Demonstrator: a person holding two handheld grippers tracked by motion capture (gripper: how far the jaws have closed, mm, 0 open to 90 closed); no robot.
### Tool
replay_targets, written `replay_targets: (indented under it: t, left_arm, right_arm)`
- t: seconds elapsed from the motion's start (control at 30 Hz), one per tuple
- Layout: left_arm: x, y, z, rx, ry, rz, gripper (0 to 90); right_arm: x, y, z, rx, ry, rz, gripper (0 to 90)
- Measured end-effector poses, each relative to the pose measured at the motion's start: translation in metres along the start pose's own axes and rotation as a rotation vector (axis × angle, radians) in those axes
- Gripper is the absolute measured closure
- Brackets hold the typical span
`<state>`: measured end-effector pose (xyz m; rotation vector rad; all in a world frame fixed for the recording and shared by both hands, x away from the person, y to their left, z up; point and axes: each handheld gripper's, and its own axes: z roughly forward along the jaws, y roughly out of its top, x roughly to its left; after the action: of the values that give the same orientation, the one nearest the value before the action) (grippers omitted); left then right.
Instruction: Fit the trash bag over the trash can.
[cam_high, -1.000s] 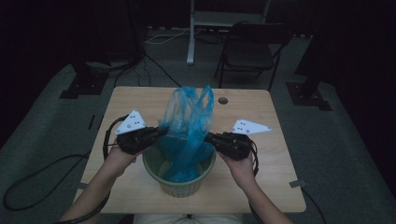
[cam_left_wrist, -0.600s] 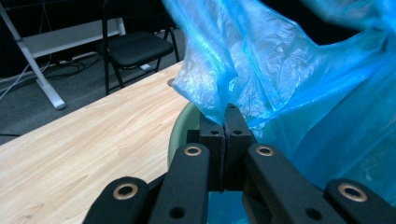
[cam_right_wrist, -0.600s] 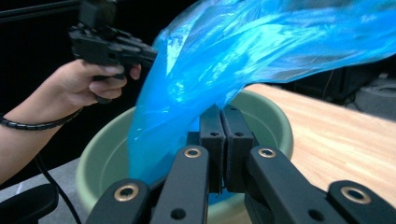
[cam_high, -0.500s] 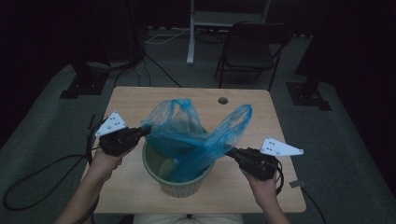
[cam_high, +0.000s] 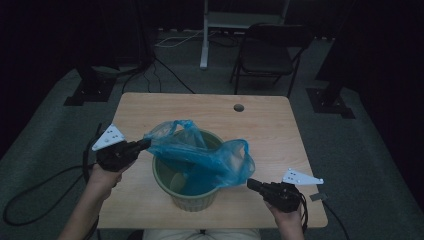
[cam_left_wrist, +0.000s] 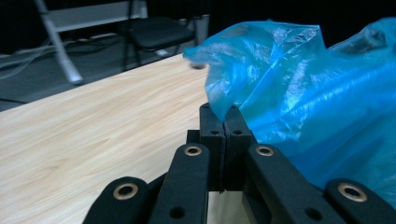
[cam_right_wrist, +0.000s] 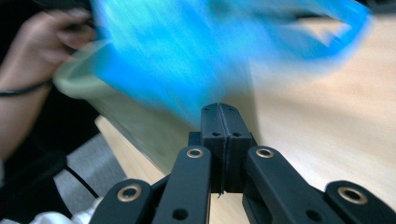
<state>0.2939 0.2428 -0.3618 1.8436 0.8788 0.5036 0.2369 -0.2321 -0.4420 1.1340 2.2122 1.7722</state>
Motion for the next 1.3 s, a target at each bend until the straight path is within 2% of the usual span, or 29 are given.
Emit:
replay_targets:
  t: [0.03, 0.07, 0.1, 0.13, 0.2, 0.23, 0.27, 0.3, 0.33, 0.43, 0.47, 0.57, 0.67, 0.73, 0.8, 0.83, 0.9, 1.03, 1.1, 1.17, 1.23, 1.27, 1.3]
  left_arm:
    - [0.003, -0.002, -0.002, 0.0, -0.006, -0.021, 90.0]
    - [0.007, -0.004, -0.004, -0.009, -0.035, -0.035, 90.0]
    - [0.01, -0.007, -0.006, -0.031, -0.087, -0.046, 89.8]
    - [0.012, -0.009, -0.007, -0.038, -0.109, -0.068, 88.0]
    - [0.015, -0.011, -0.009, -0.039, -0.108, -0.076, 79.4]
    - [0.015, -0.012, -0.01, -0.039, -0.102, -0.091, 71.4]
    - [0.016, -0.012, -0.011, -0.029, -0.11, -0.104, 63.1]
    - [0.014, -0.012, -0.013, -0.023, -0.114, -0.099, 56.7]
    - [0.012, -0.012, -0.015, -0.014, -0.102, -0.084, 47.0]
    - [0.004, -0.012, -0.023, 0.024, -0.059, -0.021, 37.2]
    - [0.003, -0.012, -0.027, 0.027, -0.047, -0.01, 36.9]
    - [0.007, -0.016, -0.037, 0.034, -0.036, -0.015, 32.4]
    - [0.014, -0.021, -0.047, 0.02, -0.065, -0.035, 30.4]
    - [0.017, -0.023, -0.048, 0.006, -0.116, -0.066, 30.0]
    - [0.015, -0.023, -0.045, 0.017, -0.158, -0.072, 30.0]
    - [0.014, -0.022, -0.041, 0.03, -0.165, -0.068, 30.0]
    - [0.012, -0.02, -0.033, 0.044, -0.207, -0.074, 30.2]
    - [0.01, -0.016, -0.018, 0.05, -0.294, -0.077, 38.8]
    - [0.009, -0.015, -0.014, 0.047, -0.311, -0.066, 46.2]
    - [0.007, -0.009, -0.003, 0.052, -0.31, -0.056, 46.2]
    - [0.006, -0.005, 0.003, 0.049, -0.314, -0.042, 47.3]
    - [0.005, -0.003, 0.005, 0.044, -0.326, -0.037, 51.3]
    - [0.003, 0.001, 0.008, 0.039, -0.321, -0.028, 53.4]
  right_arm:
    - [-0.004, -0.004, 0.001, 0.012, -0.003, 0.017, 90.0]
    - [-0.009, -0.009, 0.002, 0.019, -0.004, 0.042, 90.0]
    - [-0.014, -0.012, 0.003, 0.03, -0.009, 0.065, 90.0]
    - [-0.018, -0.014, 0.002, 0.031, -0.025, 0.081, 90.0]
    - [-0.024, -0.013, 0.0, 0.016, -0.027, 0.11, 90.0]
    - [-0.024, -0.01, -0.001, 0.006, -0.034, 0.11, 90.0]
    - [-0.023, -0.007, -0.003, -0.002, -0.036, 0.101, 90.0]
    - [-0.021, -0.003, -0.005, -0.01, -0.037, 0.089, 89.8]
    - [-0.019, 0.002, -0.007, -0.02, -0.043, 0.075, 88.0]
    - [-0.013, 0.016, -0.015, -0.045, -0.051, 0.044, 78.1]
    - [-0.011, 0.021, -0.018, -0.061, -0.053, 0.038, 73.0]
    - [-0.006, 0.037, -0.026, -0.101, -0.047, 0.014, 63.5]
    - [0.002, 0.053, -0.026, -0.13, -0.01, -0.008, 54.5]
    - [0.008, 0.065, -0.023, -0.148, 0.011, -0.029, 51.3]
    - [0.013, 0.077, -0.015, -0.146, 0.051, -0.047, 48.3]
    - [0.015, 0.082, -0.01, -0.137, 0.053, -0.06, 47.5]
    - [0.017, 0.089, 0.003, -0.11, 0.059, -0.075, 45.5]
    - [0.013, 0.092, 0.028, -0.026, 0.074, -0.054, 43.3]
    - [0.011, 0.092, 0.032, -0.009, 0.083, -0.043, 43.9]
    - [0.008, 0.089, 0.039, 0.023, 0.103, -0.031, 50.0]
    - [0.008, 0.088, 0.039, 0.034, 0.11, -0.036, 59.7]
    - [0.009, 0.088, 0.039, 0.038, 0.11, -0.048, 62.3]
    - [0.01, 0.088, 0.038, 0.038, 0.11, -0.053, 68.9]
